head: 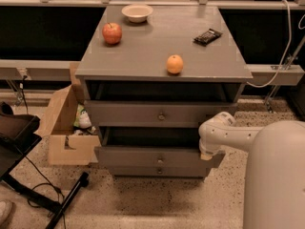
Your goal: Open middle drawer
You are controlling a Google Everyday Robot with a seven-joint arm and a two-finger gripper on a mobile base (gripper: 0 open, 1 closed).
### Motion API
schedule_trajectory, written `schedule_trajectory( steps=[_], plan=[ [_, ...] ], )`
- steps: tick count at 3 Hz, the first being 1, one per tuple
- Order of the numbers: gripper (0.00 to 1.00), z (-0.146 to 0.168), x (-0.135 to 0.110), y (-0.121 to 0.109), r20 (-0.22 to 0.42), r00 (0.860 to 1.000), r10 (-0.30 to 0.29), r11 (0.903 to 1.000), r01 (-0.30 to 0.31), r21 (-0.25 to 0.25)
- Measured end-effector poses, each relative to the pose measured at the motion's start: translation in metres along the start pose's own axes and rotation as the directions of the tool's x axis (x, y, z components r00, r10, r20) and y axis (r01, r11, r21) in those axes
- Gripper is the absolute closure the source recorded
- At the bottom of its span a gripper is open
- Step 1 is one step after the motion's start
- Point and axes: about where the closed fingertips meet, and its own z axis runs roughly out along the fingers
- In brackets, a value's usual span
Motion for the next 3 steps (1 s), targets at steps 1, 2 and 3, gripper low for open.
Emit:
schedule_trajectory(
  steps=[1, 2, 3],
  plan=[
    [0.21, 0.0, 0.0001, 0.0004, 0.0, 1.0, 0.0, 1.0, 0.0, -0.001],
    [0.0, 0.0018, 0.0004, 0.0021, -0.001, 1.0, -0.001, 1.0, 0.001, -0.005],
    [0.0, 0.0018, 0.0004, 0.0022, -0.001, 1.0, -0.001, 1.0, 0.001, -0.005]
  ],
)
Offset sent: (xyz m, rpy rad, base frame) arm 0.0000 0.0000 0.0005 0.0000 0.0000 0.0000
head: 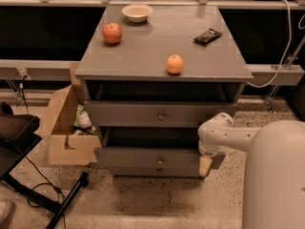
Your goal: Open middle drawer
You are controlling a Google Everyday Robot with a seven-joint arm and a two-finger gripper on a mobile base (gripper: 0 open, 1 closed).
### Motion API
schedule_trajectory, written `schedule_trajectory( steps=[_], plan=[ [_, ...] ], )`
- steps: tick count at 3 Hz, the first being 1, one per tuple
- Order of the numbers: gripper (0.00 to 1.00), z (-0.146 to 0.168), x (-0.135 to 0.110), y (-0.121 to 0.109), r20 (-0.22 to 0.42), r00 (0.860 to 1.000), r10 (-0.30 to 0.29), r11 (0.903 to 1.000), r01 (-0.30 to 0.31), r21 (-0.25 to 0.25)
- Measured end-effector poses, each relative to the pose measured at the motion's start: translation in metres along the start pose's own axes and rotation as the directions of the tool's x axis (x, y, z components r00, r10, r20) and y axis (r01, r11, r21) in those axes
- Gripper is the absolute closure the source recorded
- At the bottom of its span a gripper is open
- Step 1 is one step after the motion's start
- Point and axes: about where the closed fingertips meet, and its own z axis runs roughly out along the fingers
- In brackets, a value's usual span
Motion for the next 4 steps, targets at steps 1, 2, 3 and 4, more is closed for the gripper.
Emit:
schedule_trajectory(
  steps=[1, 2, 3, 4],
  plan=[
    [0.18, 0.005, -0.002, 0.036, -0.011, 1.0, 0.0, 0.9957, -0.001, -0.093],
    [0.42, -0.011, -0.016, 0.09, -0.035, 0.999, -0.025, 0.9788, 0.017, -0.204],
    [0.65, -0.045, -0.02, 0.133, -0.108, 0.991, -0.073, 0.9643, 0.043, -0.261],
    [0.88, -0.081, -0.019, 0.161, -0.205, 0.974, -0.097, 0.9569, 0.035, -0.288]
  ],
)
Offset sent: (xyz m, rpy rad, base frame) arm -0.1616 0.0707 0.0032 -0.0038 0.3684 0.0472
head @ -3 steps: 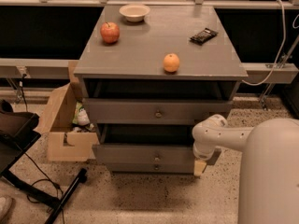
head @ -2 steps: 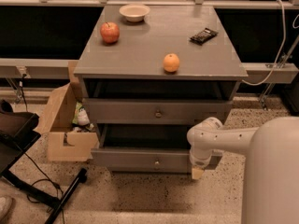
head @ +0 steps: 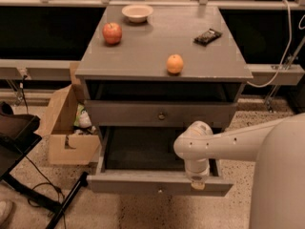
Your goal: Open middle drawer
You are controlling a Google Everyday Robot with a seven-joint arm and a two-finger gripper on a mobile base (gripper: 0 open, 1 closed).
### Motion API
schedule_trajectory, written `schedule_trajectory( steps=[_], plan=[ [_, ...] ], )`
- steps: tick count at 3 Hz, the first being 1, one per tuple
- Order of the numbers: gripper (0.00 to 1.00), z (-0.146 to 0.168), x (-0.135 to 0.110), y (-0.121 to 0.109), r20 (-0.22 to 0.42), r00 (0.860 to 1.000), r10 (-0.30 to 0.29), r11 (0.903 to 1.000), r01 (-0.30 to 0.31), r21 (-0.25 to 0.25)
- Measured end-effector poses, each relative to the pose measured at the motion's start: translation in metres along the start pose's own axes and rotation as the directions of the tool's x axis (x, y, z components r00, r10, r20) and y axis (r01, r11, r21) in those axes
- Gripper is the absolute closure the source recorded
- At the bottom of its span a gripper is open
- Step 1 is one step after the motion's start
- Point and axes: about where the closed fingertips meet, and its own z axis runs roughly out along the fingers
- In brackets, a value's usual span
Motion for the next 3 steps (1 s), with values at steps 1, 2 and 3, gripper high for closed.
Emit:
schedule_trajectory(
  steps=[1, 2, 3],
  plan=[
    [0.91, -0.0014, 0.0044, 0.005, -0.016, 1.0, 0.004, 1.0, -0.005, -0.006],
    [0.68, -0.0004, 0.0052, 0.0062, -0.019, 1.0, 0.005, 1.0, -0.005, -0.009],
    [0.44, -0.0036, 0.0081, 0.0057, -0.015, 1.0, 0.017, 0.9998, -0.017, 0.007]
  ],
)
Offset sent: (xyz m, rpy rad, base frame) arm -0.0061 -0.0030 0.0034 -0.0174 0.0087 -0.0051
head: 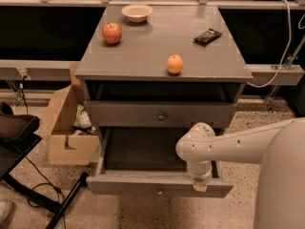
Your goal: Open middle drawer
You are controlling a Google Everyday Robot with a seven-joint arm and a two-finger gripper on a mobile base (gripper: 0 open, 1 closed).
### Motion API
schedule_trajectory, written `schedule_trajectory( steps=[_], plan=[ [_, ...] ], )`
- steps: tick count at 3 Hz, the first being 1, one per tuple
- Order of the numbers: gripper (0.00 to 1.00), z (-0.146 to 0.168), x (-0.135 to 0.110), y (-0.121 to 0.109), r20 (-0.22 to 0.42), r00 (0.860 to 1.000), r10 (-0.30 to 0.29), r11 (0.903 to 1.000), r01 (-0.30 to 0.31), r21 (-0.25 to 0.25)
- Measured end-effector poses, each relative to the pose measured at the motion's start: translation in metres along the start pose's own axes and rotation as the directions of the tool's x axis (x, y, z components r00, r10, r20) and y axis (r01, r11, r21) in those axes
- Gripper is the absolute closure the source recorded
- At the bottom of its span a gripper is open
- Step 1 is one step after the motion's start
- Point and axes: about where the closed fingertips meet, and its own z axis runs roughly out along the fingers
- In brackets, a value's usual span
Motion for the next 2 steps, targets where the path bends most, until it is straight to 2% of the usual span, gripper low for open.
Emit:
schedule_trajectory(
  steps=[1, 2],
  plan=[
    [0.21, -0.0209, 0.0102, 0.0104, -0.037, 0.999, 0.023, 0.9986, -0.022, 0.049],
    [0.0, -0.0307, 0.0158, 0.0103, -0.033, 0.995, 0.099, 0.9928, -0.096, 0.071]
  ],
)
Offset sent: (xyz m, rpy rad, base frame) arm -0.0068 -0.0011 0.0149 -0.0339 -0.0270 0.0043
